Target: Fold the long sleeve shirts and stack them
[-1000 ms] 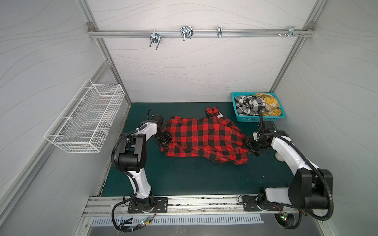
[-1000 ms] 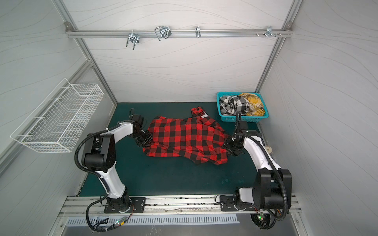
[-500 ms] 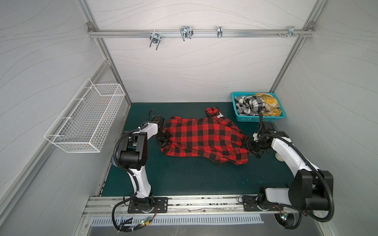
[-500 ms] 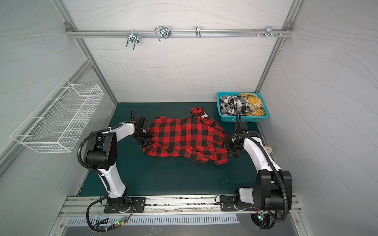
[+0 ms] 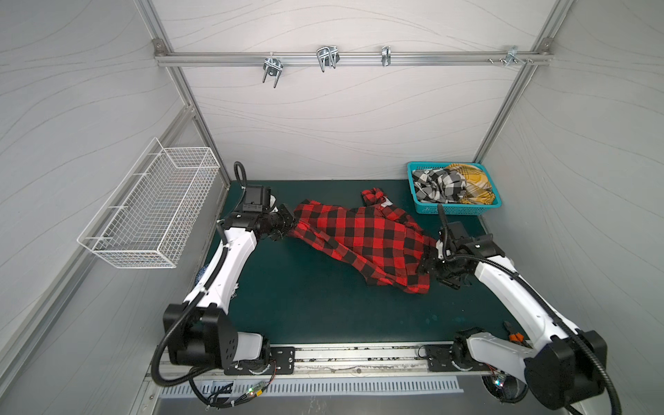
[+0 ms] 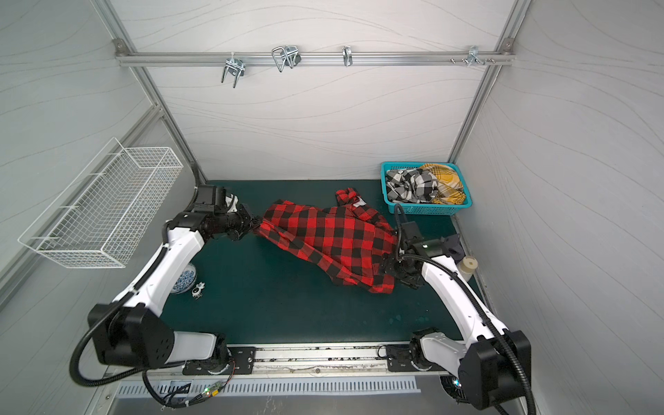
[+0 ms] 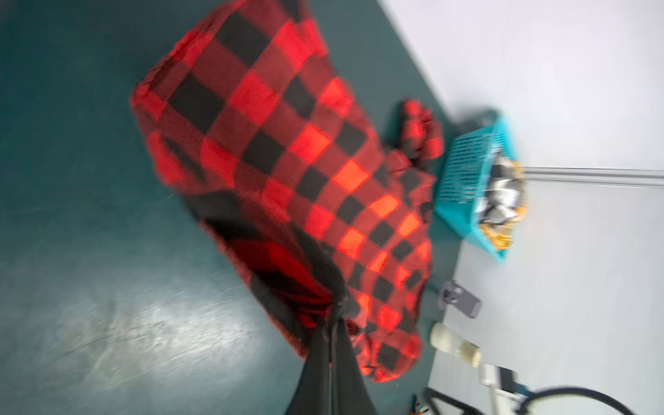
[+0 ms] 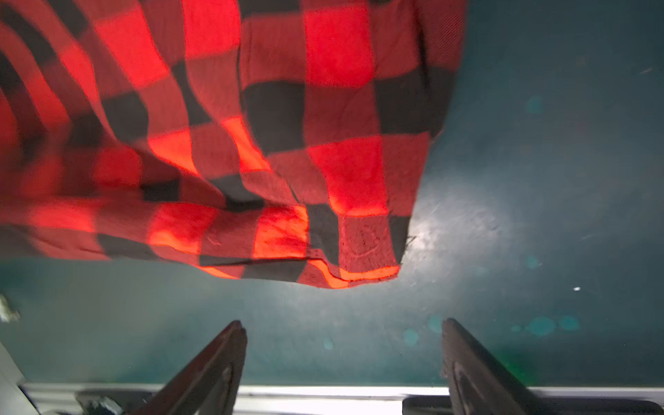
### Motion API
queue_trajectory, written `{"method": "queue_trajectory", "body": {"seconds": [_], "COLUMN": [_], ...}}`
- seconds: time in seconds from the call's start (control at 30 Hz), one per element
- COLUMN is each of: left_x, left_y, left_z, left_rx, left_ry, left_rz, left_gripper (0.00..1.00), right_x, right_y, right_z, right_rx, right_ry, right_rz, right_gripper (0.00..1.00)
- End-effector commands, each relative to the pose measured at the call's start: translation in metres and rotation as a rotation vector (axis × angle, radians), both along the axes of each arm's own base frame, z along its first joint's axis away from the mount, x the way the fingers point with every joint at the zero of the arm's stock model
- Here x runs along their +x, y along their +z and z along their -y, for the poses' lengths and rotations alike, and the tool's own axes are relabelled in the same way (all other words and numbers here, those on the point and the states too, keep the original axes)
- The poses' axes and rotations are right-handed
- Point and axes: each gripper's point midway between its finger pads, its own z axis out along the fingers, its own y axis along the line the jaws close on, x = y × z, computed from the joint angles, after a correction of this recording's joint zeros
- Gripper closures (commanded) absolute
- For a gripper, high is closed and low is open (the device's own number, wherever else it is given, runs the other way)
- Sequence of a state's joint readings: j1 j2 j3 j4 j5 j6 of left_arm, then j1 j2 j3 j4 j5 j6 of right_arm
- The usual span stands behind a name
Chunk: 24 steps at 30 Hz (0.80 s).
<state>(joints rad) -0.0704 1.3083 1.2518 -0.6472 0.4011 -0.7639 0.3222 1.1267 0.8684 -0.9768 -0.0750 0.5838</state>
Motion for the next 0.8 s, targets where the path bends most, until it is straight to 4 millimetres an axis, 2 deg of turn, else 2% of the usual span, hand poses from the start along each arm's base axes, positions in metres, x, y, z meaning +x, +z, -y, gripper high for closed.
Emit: {"method": "queue_trajectory", "body": {"seconds": [0.0, 0.07, 0.17, 0.23, 0.37, 0.5, 0.63, 0.7, 0.77], "left_x": [0.007, 0.006, 0.004, 0.002, 0.000, -0.001, -0.001, -0.001, -0.001], "left_y": [0.054, 0.059, 0.056, 0.053, 0.048, 0.037, 0.023, 0.019, 0.018], "left_z": [0.009, 0.014, 0.018, 0.017, 0.016, 0.014, 0.012, 0.010, 0.007], "left_rx": [-0.044, -0.042, -0.053, -0.054, -0.047, -0.034, -0.028, -0.026, -0.024], "left_ry": [-0.005, -0.024, -0.036, -0.034, -0.034, -0.030, -0.024, -0.018, -0.012], "left_rz": [0.146, 0.149, 0.134, 0.132, 0.129, 0.107, 0.071, 0.063, 0.061], "left_gripper": [1.00, 1.00, 1.00, 1.00, 1.00, 1.00, 1.00, 1.00, 1.00], "right_x": [-0.019, -0.020, -0.021, -0.021, -0.018, -0.010, -0.011, -0.012, -0.014], "right_y": [-0.022, -0.029, -0.034, -0.039, -0.048, -0.059, -0.068, -0.069, -0.071], "right_z": [-0.001, -0.013, -0.028, -0.036, -0.053, -0.050, -0.049, -0.045, -0.041], "right_rx": [0.016, 0.093, 0.204, 0.272, 0.373, 0.340, 0.306, 0.280, 0.258], "right_ry": [-0.032, -0.013, 0.010, -0.003, -0.042, -0.083, -0.076, -0.087, -0.097], "right_rz": [-0.081, -0.080, -0.113, -0.160, -0.212, -0.226, -0.273, -0.275, -0.284], "right_gripper": [0.13, 0.16, 0.21, 0.29, 0.32, 0.38, 0.43, 0.44, 0.40]}}
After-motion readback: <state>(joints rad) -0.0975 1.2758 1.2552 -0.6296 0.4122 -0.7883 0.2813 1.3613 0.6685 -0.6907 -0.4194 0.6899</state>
